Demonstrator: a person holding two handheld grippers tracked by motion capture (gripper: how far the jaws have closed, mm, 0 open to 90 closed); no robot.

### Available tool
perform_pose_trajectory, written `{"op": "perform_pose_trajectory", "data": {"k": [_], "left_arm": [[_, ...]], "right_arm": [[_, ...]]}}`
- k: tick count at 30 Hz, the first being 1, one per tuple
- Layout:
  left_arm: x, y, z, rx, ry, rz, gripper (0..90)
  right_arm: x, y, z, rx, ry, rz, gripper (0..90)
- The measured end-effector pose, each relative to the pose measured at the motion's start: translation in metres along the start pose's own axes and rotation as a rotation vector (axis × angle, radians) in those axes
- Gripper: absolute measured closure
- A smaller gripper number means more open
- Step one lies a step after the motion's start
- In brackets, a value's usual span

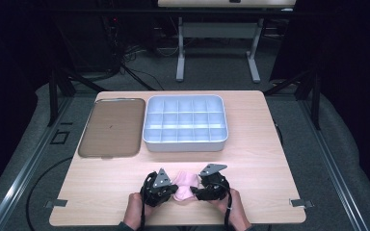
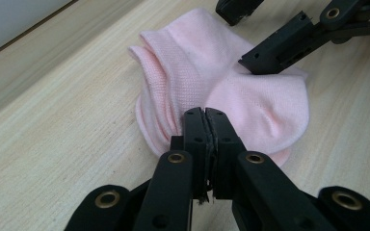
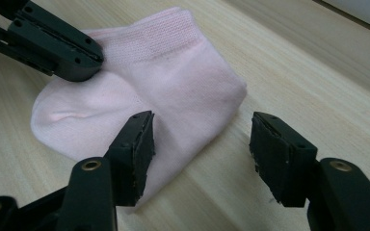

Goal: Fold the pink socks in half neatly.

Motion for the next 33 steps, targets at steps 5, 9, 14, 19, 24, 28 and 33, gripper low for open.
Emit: {"op": "perform_pose_trajectory", "data": {"k": [5, 9, 14, 19, 24, 28, 33], "left_arm": [[0.000, 0.000, 0.001, -0.016, -0.007, -0.006, 88.1], [-0.001, 0.001, 0.002, -0.034, -0.010, -0.014, 88.4], [-0.003, 0.005, 0.005, -0.045, -0.012, -0.011, 88.8], [-0.005, 0.008, 0.008, -0.060, -0.023, -0.013, 88.8], [-0.004, 0.013, 0.012, -0.077, -0.047, -0.025, 88.8], [-0.004, 0.018, 0.015, -0.077, -0.052, -0.020, 88.8], [-0.004, 0.021, 0.016, -0.075, -0.052, -0.024, 88.8]], "right_arm": [[-0.004, -0.001, -0.001, 0.001, 0.001, 0.005, 40.9], [-0.006, -0.003, -0.003, 0.013, 0.006, -0.001, 40.9], [-0.010, -0.004, -0.004, 0.028, -0.004, 0.007, 40.9], [-0.015, -0.006, -0.006, 0.039, -0.008, 0.009, 41.3], [-0.020, -0.008, -0.008, 0.046, -0.006, 0.004, 42.1], [-0.025, -0.010, -0.009, 0.049, -0.006, 0.008, 43.1], [-0.029, -0.011, -0.010, 0.051, -0.007, 0.006, 43.1]]}}
Point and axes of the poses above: each handheld gripper's, and its own axes: z roughly forward along the jaws, y roughly out of its top, x roughly to its left, the point moved 7 cm from there along z, roughly forward along the jaws, and after that the axes turned 15 degrees about x, right-handed, at the moved point
